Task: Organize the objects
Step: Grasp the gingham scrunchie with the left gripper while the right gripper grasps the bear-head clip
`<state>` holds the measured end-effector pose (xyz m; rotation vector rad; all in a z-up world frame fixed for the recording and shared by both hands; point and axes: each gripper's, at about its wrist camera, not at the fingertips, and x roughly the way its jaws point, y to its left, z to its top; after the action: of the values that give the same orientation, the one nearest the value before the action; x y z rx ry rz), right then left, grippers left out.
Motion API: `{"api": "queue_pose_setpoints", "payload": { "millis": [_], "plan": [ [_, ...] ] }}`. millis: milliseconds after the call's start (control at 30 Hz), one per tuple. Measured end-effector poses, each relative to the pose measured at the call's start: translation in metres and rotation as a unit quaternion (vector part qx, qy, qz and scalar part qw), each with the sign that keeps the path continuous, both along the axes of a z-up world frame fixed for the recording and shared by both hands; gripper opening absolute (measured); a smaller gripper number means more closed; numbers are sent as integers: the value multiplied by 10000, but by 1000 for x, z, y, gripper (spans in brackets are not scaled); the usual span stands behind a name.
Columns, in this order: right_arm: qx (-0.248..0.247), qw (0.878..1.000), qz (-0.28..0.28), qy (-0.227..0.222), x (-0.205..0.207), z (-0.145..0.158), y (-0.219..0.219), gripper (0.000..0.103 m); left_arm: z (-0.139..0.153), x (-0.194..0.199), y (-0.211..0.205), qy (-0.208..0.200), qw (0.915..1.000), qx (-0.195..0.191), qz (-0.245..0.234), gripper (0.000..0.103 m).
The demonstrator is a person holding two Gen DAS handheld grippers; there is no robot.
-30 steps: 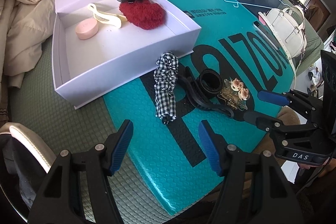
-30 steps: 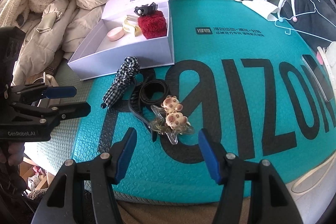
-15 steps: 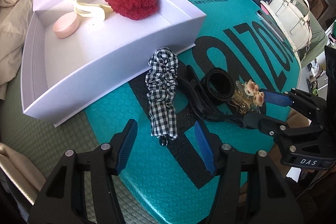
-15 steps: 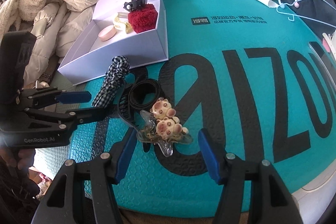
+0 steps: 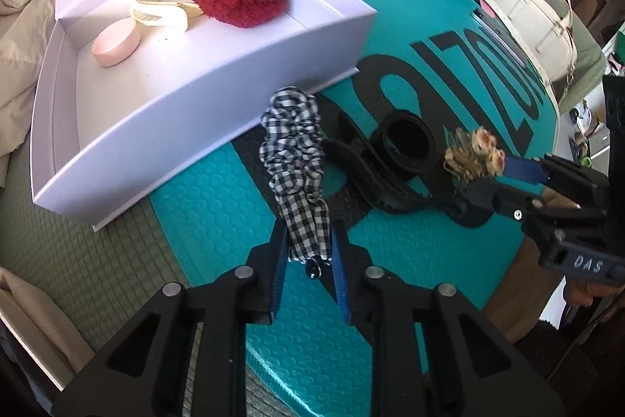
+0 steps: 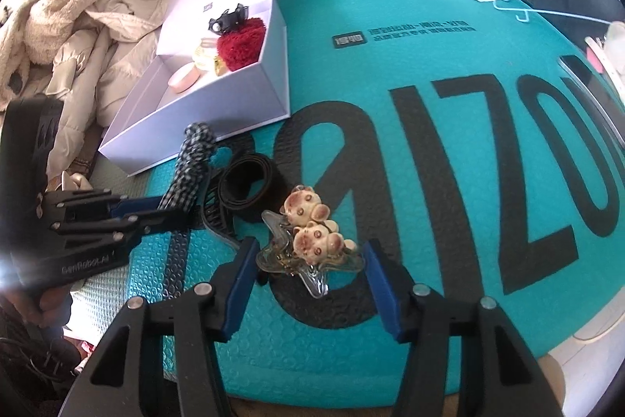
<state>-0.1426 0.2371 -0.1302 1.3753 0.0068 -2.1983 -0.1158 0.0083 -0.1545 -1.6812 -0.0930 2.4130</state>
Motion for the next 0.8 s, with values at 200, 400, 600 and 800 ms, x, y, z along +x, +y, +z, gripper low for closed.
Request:
{"api": "queue_pose_setpoints", "payload": {
  "millis": [200,400,600,800],
  "plan": [
    [7,10000,-18,8,9,-1,8,56,2,22,7,-179,9996,173,-132,20],
    [107,9999,-8,98,20,3,12,56,5,46,15,-330,9981,169,-489,20],
    [53,9999,-73,63,24,2,18,56,5,55,12,-286,9988,300,-264,20],
    [-40,10000,-86,-3,26,-2,19,57,4,50,20,-143,9992,271,-241,31]
  ]
}}
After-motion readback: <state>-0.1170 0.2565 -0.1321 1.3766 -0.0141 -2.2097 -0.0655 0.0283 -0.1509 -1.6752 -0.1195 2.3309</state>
